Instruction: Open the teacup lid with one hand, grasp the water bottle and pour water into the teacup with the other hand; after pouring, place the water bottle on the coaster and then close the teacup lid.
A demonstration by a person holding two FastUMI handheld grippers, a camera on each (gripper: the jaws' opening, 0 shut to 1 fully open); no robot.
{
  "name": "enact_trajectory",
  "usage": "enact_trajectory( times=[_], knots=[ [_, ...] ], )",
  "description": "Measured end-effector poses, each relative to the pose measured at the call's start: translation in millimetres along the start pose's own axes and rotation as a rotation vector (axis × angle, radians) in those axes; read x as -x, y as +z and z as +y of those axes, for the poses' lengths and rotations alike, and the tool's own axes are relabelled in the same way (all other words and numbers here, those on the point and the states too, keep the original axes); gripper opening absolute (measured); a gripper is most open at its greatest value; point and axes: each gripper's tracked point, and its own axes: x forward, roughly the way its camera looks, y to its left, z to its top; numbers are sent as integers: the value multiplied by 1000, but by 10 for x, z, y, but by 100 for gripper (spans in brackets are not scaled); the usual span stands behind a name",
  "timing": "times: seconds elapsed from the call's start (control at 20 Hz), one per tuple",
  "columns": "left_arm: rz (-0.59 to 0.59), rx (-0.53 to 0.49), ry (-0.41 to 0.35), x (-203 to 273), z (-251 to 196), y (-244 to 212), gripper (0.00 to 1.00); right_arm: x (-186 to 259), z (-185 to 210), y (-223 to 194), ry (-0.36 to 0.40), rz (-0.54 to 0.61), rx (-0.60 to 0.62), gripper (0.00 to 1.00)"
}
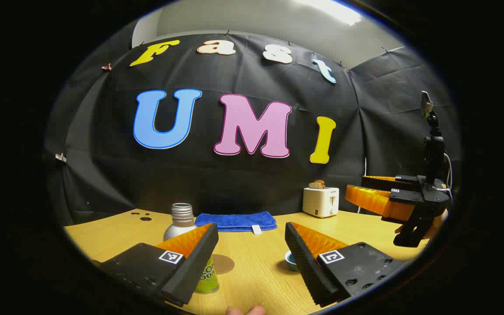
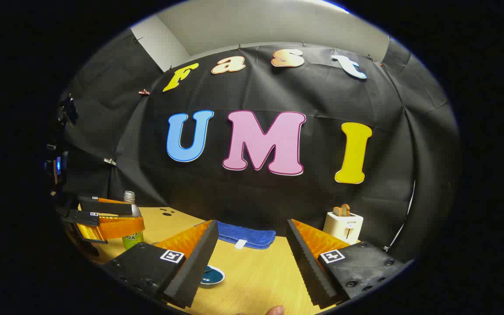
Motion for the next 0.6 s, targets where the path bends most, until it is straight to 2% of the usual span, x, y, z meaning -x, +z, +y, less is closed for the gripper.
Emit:
enact_trajectory(
  times=[0.6],
  knots=[
    [11, -1, -8, -20, -35, -46, 97, 31, 40, -28, 22, 5, -22, 96]
  ],
)
